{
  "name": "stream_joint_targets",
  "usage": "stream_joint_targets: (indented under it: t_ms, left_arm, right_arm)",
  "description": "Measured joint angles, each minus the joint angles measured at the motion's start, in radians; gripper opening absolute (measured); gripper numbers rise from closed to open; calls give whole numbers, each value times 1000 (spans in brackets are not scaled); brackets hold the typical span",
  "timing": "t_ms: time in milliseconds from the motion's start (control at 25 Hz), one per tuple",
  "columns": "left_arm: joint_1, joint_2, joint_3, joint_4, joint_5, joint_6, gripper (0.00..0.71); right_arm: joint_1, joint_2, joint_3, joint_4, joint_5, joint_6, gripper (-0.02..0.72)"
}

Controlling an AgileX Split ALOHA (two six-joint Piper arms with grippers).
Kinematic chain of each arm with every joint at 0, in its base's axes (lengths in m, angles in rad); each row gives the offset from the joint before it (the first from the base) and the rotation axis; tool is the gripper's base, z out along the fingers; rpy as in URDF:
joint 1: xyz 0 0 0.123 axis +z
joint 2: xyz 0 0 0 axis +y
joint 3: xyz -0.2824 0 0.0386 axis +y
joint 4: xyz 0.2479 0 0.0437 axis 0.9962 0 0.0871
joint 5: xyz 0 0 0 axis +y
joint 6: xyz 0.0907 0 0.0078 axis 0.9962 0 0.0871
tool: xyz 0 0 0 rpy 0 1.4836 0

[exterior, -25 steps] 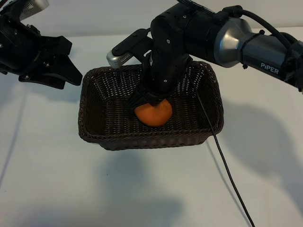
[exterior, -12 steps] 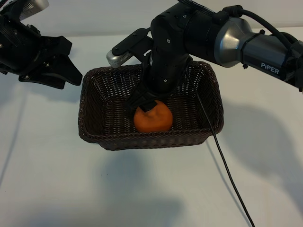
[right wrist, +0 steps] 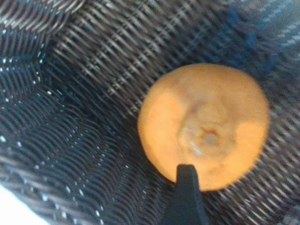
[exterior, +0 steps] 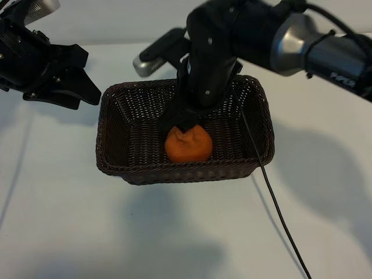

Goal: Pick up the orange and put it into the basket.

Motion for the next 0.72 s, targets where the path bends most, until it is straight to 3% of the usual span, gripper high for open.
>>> stream_joint_targets:
  t_ms: [360, 720]
  left_arm:
    - [0, 0, 0, -1, 0, 4, 460]
    - [0, 0, 0, -1, 0, 4, 460]
  right_arm:
    - [0, -158, -7, -8, 162, 3, 550]
    - [0, -188, -7, -8, 181, 2, 550]
